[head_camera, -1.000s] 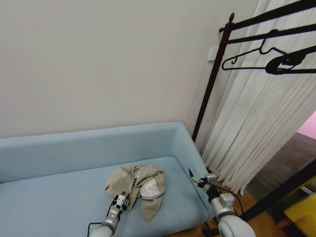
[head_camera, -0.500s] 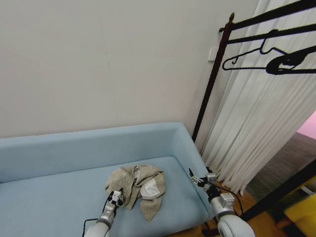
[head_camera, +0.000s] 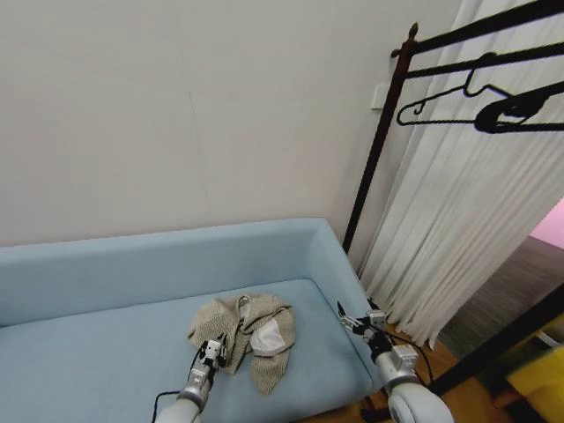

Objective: Pick up the clothes from the sofa and hang them on the clothes hanger.

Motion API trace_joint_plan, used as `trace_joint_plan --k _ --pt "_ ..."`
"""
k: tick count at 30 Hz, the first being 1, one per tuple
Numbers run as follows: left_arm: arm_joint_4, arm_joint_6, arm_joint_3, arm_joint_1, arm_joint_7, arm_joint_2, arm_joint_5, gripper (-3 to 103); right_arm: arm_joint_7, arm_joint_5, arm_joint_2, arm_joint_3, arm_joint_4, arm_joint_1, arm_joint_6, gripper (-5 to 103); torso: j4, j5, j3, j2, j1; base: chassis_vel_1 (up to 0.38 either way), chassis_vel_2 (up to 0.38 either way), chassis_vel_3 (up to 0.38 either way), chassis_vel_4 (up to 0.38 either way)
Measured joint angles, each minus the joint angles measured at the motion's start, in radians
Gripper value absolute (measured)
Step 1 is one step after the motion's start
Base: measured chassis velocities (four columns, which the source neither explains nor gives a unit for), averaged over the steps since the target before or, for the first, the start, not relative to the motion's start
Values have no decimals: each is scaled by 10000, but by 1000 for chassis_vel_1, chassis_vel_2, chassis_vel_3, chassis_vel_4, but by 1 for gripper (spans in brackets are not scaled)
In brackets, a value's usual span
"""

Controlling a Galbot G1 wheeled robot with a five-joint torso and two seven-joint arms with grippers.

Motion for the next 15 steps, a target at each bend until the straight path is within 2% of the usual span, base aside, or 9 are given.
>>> trace_joint_plan --k 1,5,7,11,13,15 --pt "0 0 0 0 0 0 0 26 0 0 0 0 0 0 0 100 0 0 0 0 0 0 0 0 0" --pt "340 47 359 -186 -256 -99 181 48 0 -36 -13 -9 -45 -7 0 100 -1 -1 0 0 0 0 0 0 0" --pt "412 65 414 -226 -329 -118 225 48 -1 -37 -16 -8 -54 -9 0 100 0 0 0 0 0 0 0 0 0" --pt "694 209 524 -360 -741 -169 520 70 0 -47 -21 3 -116 -32 3 100 0 0 0 0 0 0 0 0 0" --pt "749 232 526 -382 -793 -171 611 70 0 -51 -21 2 -129 -34 6 100 -1 0 0 0 0 0 0 0 0" --pt "820 249 527 -401 -824 -173 816 79 0 -58 -9 -2 -157 -32 14 100 -1 0 0 0 0 0 0 0 0"
